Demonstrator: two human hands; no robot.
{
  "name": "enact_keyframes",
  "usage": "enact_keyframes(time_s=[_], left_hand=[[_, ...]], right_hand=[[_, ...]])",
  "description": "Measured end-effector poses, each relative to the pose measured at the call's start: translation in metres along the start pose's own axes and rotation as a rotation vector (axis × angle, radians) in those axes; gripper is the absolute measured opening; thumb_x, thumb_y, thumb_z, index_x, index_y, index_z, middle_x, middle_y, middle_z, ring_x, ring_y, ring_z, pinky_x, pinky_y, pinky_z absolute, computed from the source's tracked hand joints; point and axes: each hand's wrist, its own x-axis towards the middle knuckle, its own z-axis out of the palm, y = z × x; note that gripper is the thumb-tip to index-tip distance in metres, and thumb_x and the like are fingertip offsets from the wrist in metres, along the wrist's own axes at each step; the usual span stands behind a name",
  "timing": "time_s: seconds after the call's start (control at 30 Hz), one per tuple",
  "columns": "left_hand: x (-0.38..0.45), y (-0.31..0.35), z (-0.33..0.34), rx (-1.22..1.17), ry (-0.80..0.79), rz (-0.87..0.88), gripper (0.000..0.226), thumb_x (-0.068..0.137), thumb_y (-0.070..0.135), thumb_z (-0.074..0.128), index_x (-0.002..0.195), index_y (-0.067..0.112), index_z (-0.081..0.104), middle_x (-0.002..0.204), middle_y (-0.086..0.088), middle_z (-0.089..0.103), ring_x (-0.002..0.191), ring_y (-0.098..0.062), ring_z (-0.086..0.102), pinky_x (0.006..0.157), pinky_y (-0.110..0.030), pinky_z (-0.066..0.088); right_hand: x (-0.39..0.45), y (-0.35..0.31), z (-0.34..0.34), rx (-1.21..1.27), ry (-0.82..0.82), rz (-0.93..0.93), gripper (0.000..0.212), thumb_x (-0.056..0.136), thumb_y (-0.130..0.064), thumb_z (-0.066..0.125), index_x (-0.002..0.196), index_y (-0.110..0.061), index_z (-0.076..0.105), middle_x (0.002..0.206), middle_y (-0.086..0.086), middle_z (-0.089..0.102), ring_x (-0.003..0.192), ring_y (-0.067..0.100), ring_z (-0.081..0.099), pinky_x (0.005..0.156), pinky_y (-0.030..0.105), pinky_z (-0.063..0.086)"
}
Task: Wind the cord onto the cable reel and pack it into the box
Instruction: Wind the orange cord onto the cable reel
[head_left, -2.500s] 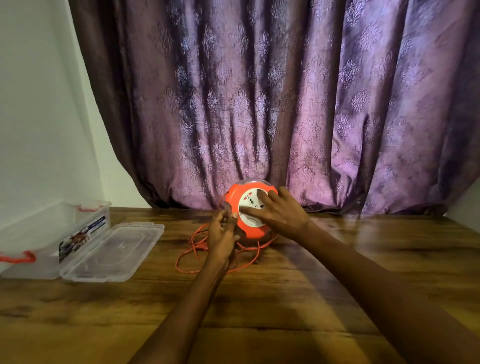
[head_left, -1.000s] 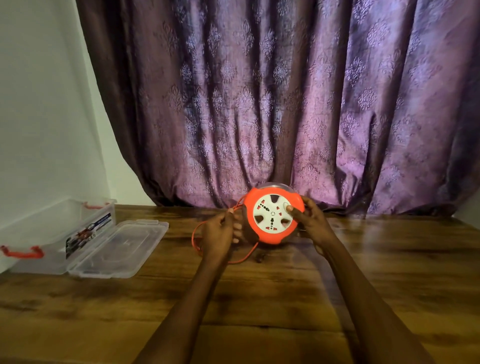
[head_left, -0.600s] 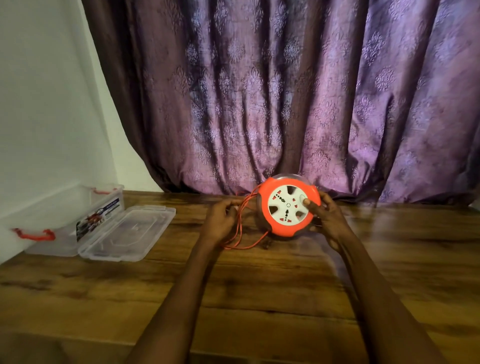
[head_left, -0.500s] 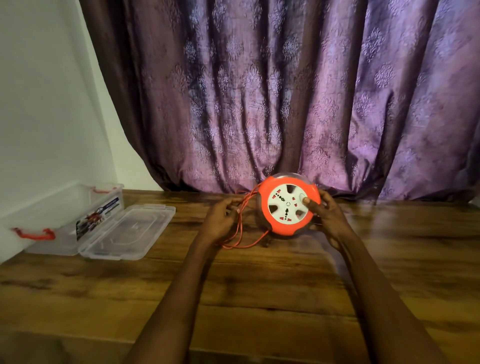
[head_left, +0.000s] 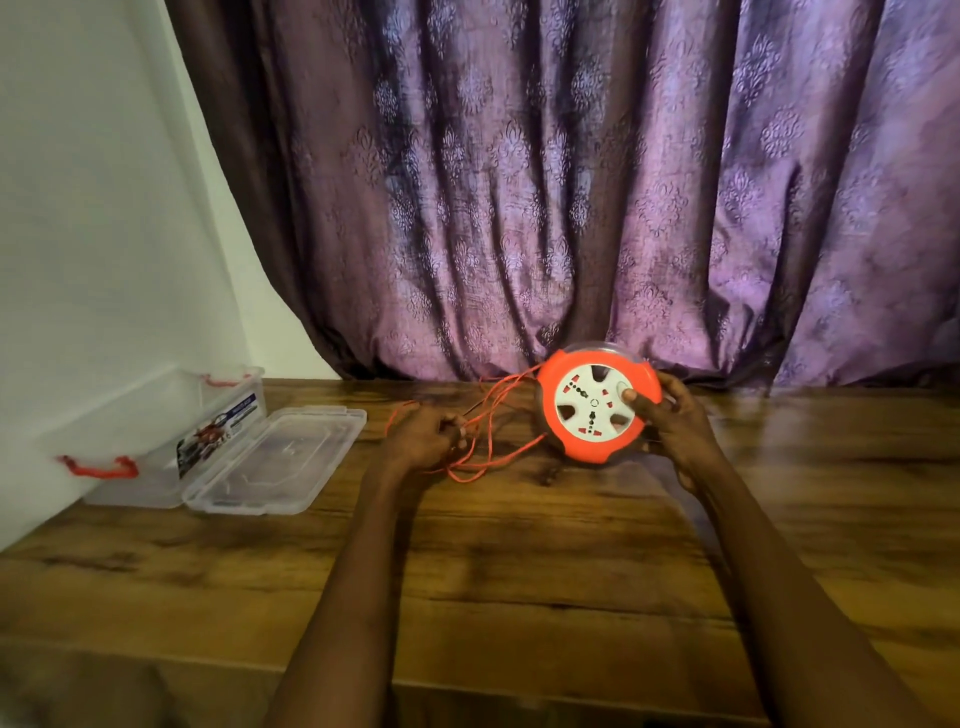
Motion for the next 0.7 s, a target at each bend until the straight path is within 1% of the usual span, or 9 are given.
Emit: enact_keyframes(time_s=[0.1, 0.17, 0.27, 0.37, 0.43, 0.5, 0.57, 0.63, 0.7], left_hand=[[-0.002, 0.003, 0.003, 0.009, 0.259, 0.039, 0.017, 0.096, 0.018, 0.059, 0.090, 0.016, 0.075, 0.086, -0.003, 0.077, 0.080, -0.019, 0.069, 0.075, -0.030, 0.051], [-0.005, 0.006, 0.006, -0.095, 0.456, 0.100, 0.019, 0.097, 0.019, 0.059, 0.104, 0.015, 0.076, 0.096, -0.006, 0.078, 0.086, -0.019, 0.071, 0.079, -0.032, 0.053], [-0.010, 0.013, 0.008, -0.146, 0.648, 0.164, 0.019, 0.098, 0.026, 0.059, 0.105, 0.018, 0.075, 0.095, -0.002, 0.078, 0.083, -0.017, 0.071, 0.074, -0.025, 0.051], [-0.010, 0.017, 0.006, -0.134, 0.729, 0.115, 0.022, 0.097, 0.036, 0.061, 0.093, 0.016, 0.068, 0.080, -0.002, 0.073, 0.072, -0.022, 0.068, 0.065, -0.034, 0.050], [-0.008, 0.020, 0.003, -0.263, 0.703, 0.046, 0.025, 0.094, 0.037, 0.066, 0.082, 0.016, 0.061, 0.067, 0.004, 0.062, 0.061, -0.015, 0.057, 0.059, -0.033, 0.043], [-0.006, 0.022, 0.001, -0.640, 0.509, -0.001, 0.024, 0.091, 0.031, 0.071, 0.076, 0.018, 0.057, 0.058, 0.009, 0.052, 0.052, -0.006, 0.047, 0.050, -0.026, 0.039], [-0.006, 0.021, 0.002, -0.848, 0.301, 0.001, 0.019, 0.089, 0.021, 0.073, 0.077, 0.021, 0.058, 0.053, 0.013, 0.054, 0.045, 0.002, 0.044, 0.044, -0.017, 0.037], [-0.006, 0.017, 0.003, -0.774, 0.181, 0.058, 0.022, 0.088, 0.008, 0.071, 0.079, 0.024, 0.058, 0.057, 0.013, 0.060, 0.048, 0.003, 0.049, 0.047, -0.016, 0.040], [-0.005, 0.013, 0.005, -0.554, 0.181, 0.149, 0.035, 0.087, -0.002, 0.065, 0.077, 0.031, 0.062, 0.067, 0.013, 0.064, 0.059, -0.001, 0.056, 0.059, -0.024, 0.046]], right_hand=[[0.000, 0.000, 0.002, 0.032, 0.022, -0.025, 0.037, 0.084, -0.015, 0.076, 0.117, -0.021, 0.060, 0.102, 0.002, 0.074, 0.070, 0.018, 0.074, 0.047, 0.026, 0.053], [-0.001, 0.000, 0.002, 0.034, 0.019, -0.033, 0.038, 0.084, -0.014, 0.076, 0.118, -0.020, 0.059, 0.100, 0.001, 0.075, 0.069, 0.017, 0.074, 0.046, 0.025, 0.052], [-0.001, 0.002, 0.002, 0.018, 0.001, -0.035, 0.042, 0.084, -0.014, 0.076, 0.122, -0.019, 0.059, 0.103, 0.003, 0.075, 0.074, 0.018, 0.074, 0.048, 0.026, 0.053], [-0.001, 0.006, 0.003, 0.023, -0.004, -0.043, 0.043, 0.082, -0.014, 0.077, 0.121, -0.021, 0.059, 0.109, 0.008, 0.074, 0.084, 0.026, 0.073, 0.053, 0.031, 0.056], [-0.001, 0.008, 0.005, 0.031, 0.004, -0.061, 0.043, 0.082, -0.013, 0.078, 0.120, -0.021, 0.059, 0.110, 0.009, 0.073, 0.089, 0.028, 0.072, 0.056, 0.033, 0.058], [0.000, 0.010, 0.006, 0.046, 0.018, -0.085, 0.042, 0.081, -0.011, 0.077, 0.118, -0.020, 0.060, 0.113, 0.011, 0.072, 0.091, 0.025, 0.072, 0.059, 0.034, 0.059], [0.001, 0.011, 0.008, 0.057, 0.026, -0.098, 0.041, 0.081, -0.011, 0.078, 0.117, -0.020, 0.060, 0.113, 0.011, 0.072, 0.090, 0.022, 0.072, 0.060, 0.034, 0.059], [0.000, 0.011, 0.009, 0.076, 0.036, -0.109, 0.040, 0.080, -0.010, 0.078, 0.114, -0.021, 0.062, 0.110, 0.009, 0.073, 0.088, 0.019, 0.073, 0.059, 0.033, 0.059], [0.001, 0.011, 0.009, 0.090, 0.049, -0.116, 0.039, 0.080, -0.011, 0.078, 0.114, -0.021, 0.062, 0.109, 0.008, 0.073, 0.087, 0.019, 0.073, 0.058, 0.034, 0.059]])
